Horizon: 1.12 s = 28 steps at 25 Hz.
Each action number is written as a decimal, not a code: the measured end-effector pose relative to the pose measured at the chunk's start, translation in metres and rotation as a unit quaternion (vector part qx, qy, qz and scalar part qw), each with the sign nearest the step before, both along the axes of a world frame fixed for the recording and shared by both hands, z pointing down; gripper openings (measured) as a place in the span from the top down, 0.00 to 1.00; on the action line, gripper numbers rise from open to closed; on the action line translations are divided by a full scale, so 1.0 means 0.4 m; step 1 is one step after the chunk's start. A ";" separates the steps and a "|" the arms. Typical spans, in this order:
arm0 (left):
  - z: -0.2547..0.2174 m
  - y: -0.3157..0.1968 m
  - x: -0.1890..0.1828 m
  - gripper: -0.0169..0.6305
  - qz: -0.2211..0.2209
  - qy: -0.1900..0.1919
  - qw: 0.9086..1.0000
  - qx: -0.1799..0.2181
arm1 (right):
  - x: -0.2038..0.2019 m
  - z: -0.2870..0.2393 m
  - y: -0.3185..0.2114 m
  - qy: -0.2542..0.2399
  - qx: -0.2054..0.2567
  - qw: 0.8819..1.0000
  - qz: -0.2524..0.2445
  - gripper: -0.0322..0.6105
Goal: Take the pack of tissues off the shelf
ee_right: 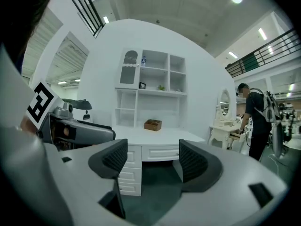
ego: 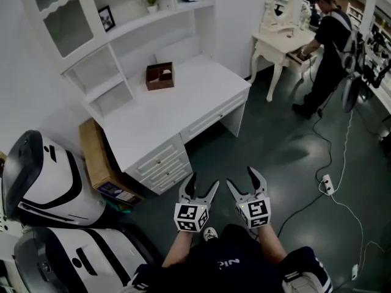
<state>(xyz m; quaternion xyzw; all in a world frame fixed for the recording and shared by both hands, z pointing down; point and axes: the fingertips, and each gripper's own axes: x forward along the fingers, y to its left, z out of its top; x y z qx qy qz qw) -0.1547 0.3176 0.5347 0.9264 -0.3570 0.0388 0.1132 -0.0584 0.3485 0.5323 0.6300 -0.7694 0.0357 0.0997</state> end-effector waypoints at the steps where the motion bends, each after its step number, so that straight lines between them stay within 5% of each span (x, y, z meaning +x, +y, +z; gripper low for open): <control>1: 0.003 -0.001 -0.001 0.45 0.001 -0.005 1.000 0.005 | -0.002 0.006 0.001 -0.002 -0.002 1.000 0.002 0.44; 13: 0.010 -0.136 0.017 0.45 -0.030 0.000 0.999 0.015 | 0.030 0.041 -0.144 -0.008 -0.009 1.000 -0.016 0.45; 28: -0.008 -0.538 0.255 0.45 -0.094 -0.022 0.995 0.025 | 0.263 0.021 -0.596 -0.008 -0.007 0.996 -0.091 0.47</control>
